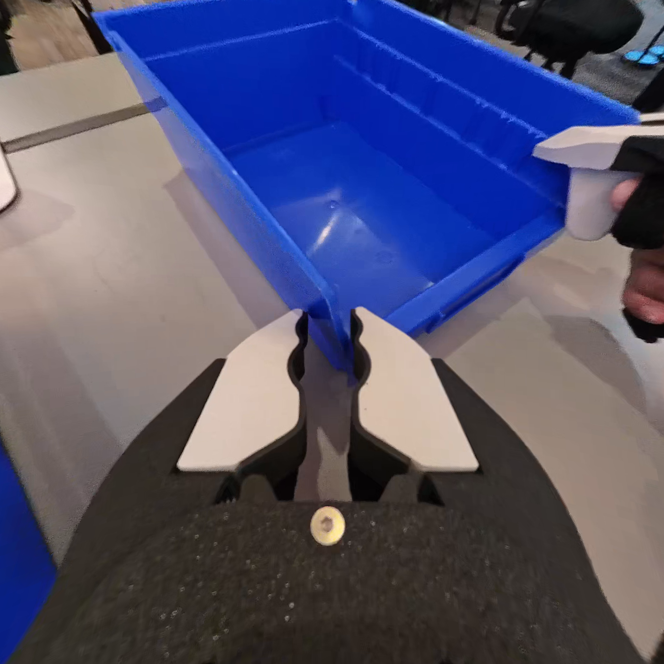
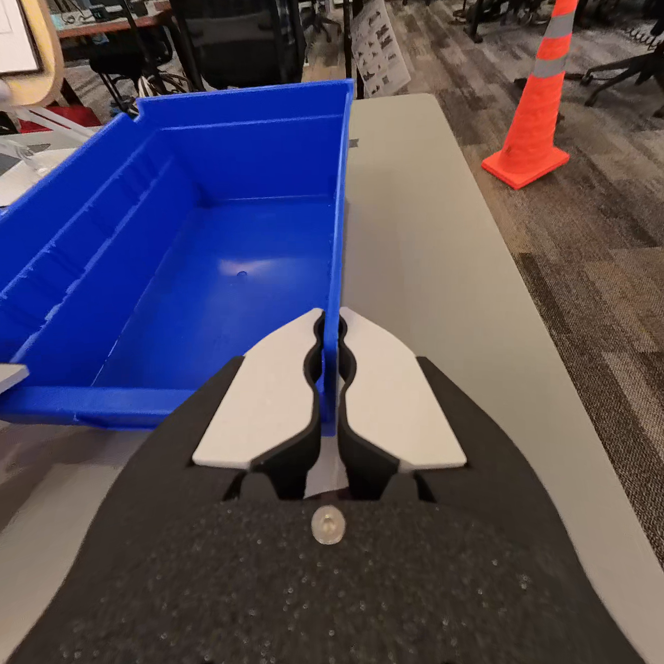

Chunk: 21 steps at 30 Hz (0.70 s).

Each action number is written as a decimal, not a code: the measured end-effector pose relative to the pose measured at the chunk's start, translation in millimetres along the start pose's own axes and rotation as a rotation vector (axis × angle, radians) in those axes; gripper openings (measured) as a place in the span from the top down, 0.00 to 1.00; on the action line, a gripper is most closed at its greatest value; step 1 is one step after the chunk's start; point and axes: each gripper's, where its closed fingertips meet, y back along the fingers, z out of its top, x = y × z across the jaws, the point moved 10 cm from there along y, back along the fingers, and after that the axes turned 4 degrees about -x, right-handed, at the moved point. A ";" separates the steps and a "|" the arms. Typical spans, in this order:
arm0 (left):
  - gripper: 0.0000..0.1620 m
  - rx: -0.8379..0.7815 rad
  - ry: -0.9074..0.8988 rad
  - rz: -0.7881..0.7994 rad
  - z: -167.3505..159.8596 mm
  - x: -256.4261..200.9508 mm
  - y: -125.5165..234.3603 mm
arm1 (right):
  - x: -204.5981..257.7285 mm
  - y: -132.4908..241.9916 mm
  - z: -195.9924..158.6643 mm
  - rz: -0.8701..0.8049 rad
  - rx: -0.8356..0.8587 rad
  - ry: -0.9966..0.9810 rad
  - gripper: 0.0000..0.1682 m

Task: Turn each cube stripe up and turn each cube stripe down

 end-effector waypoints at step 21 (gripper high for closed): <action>0.58 -0.187 0.283 0.239 -86.0 228.5 253.8 | 340.9 21.6 -15.0 0.319 -0.146 0.481 0.67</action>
